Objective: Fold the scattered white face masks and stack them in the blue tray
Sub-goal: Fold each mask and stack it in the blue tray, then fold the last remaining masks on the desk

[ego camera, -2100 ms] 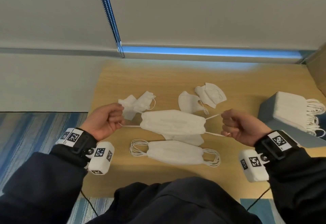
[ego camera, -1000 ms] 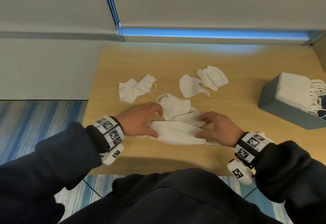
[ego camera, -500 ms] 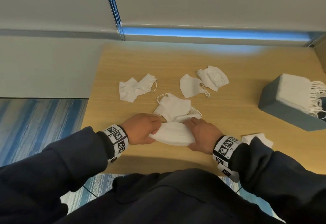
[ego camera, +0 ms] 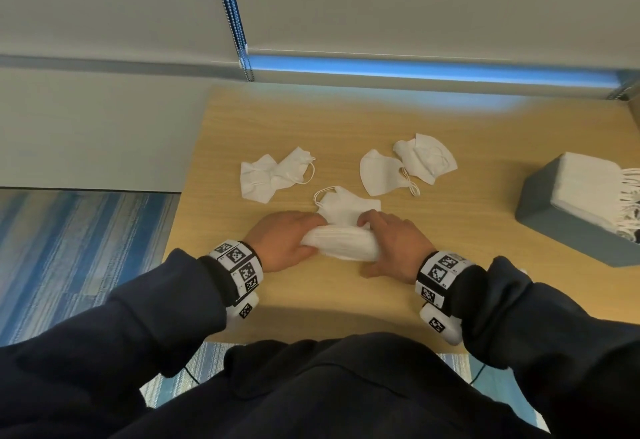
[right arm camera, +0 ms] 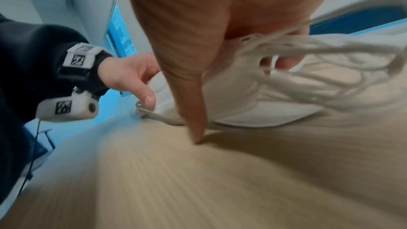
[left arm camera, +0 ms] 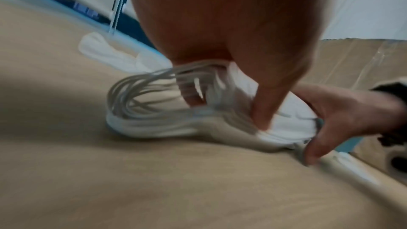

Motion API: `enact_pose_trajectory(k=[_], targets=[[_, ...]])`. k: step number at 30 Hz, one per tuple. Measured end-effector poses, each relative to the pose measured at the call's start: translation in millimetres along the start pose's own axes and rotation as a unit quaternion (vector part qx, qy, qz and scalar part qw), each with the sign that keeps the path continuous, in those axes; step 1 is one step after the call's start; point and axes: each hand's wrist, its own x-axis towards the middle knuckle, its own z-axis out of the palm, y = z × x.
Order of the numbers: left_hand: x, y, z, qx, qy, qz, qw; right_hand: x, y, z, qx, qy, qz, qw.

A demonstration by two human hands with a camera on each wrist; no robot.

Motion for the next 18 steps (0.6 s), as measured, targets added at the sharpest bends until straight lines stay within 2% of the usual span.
enact_pose_trajectory(k=[2,3,6,11,18], targets=[[-2,-3,0,0.022,0.063,0.022,0.998,4,5,-1,0.038,0.016,0.009,0.999],[-3,-5,2,0.037,0.070,0.023,0.997,6,7,1,0.039,0.019,0.006,0.999],[-5,-8,13,0.082,0.038,0.005,0.996,9,8,12,0.032,0.022,-0.015,0.999],[5,1,13,0.142,0.045,0.009,0.989,14,6,9,0.019,0.014,-0.011,1.000],[23,19,5,0.119,-0.025,0.012,0.992,14,-1,1,0.041,0.000,-0.013,0.999]])
